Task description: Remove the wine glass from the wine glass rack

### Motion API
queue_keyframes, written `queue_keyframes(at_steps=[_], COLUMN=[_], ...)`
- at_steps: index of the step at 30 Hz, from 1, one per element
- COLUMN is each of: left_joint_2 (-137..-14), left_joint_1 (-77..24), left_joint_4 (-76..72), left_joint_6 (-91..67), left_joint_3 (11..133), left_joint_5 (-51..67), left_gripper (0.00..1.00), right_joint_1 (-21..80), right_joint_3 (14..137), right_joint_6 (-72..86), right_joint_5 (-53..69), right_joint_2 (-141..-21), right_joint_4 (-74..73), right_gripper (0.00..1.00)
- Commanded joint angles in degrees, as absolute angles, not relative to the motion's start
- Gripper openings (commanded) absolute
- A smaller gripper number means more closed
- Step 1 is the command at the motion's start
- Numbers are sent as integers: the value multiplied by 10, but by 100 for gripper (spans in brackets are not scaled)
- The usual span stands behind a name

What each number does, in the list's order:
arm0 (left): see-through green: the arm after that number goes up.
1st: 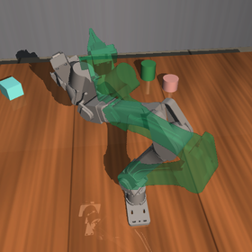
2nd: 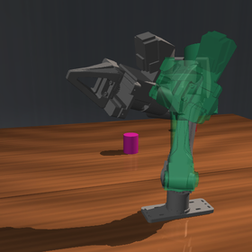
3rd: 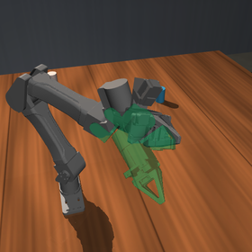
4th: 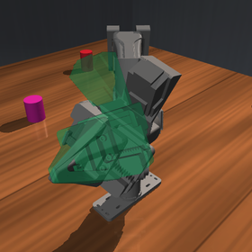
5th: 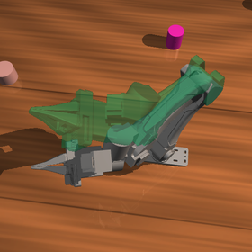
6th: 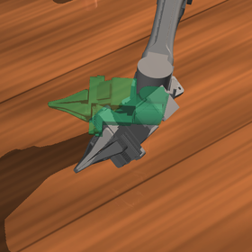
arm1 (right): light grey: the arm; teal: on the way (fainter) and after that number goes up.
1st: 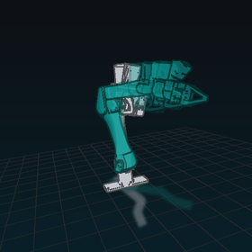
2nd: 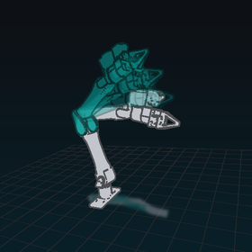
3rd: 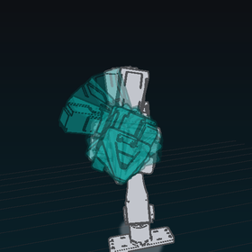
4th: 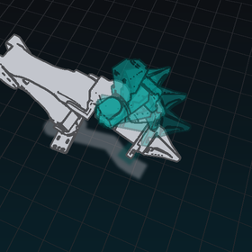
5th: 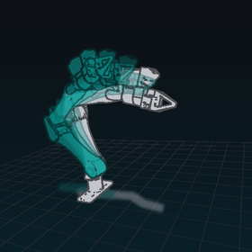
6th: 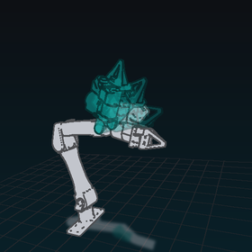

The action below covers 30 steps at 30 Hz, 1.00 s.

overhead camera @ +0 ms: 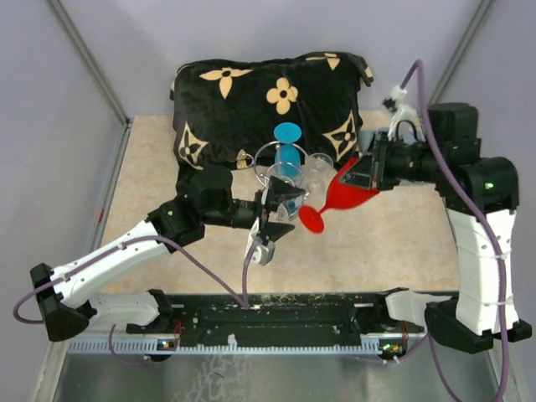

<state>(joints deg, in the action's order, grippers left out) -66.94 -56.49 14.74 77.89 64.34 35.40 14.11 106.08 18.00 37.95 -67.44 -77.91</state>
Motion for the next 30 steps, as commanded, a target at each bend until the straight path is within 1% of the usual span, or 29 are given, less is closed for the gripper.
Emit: queue_keyframes(at_steps=[1,3,4,5,6,8,11,13,16,19,25,30], left_joint_2=[-680,-691,-698,-705,-713,-723,-729,-744,-770,-768,-733,-716], left_joint_1=[-568,-568,-567,-566,-561,-538,-495,-448,-352,-278,-212,-186], left_joint_4=[39,25,21,19,30,58,65,80,122,134,144,149], left_joint_6=[588,519,485,447,410,344,250,176,45,-25,-108,-140], left_joint_3=[737,773,787,802,820,845,866,893,945,931,857,828], left_joint_5=[304,264,239,197,181,167,142,135,149,166,186,199], left_gripper=[100,100,100,100,100,100,100,100,100,100,100,100], right_joint_1=[143,143,143,143,143,143,137,122,84,59,57,57], right_joint_3=[1270,1354,1377,1384,1379,1326,1202,1124,1010,914,759,681], right_joint_6=[172,168,165,158,154,150,149,149,151,157,181,189], right_joint_5=[239,141,84,27,-24,-113,-186,-207,-203,-189,-181,-199], right_joint_2=[-721,-756,-769,-778,-782,-773,-744,-732,-714,-690,-673,-685], right_joint_4=[-796,-812,-817,-817,-808,-766,-664,-621,-569,-514,-427,-351], right_gripper=[0,0,0,0,0,0,0,0,0,0,0,0])
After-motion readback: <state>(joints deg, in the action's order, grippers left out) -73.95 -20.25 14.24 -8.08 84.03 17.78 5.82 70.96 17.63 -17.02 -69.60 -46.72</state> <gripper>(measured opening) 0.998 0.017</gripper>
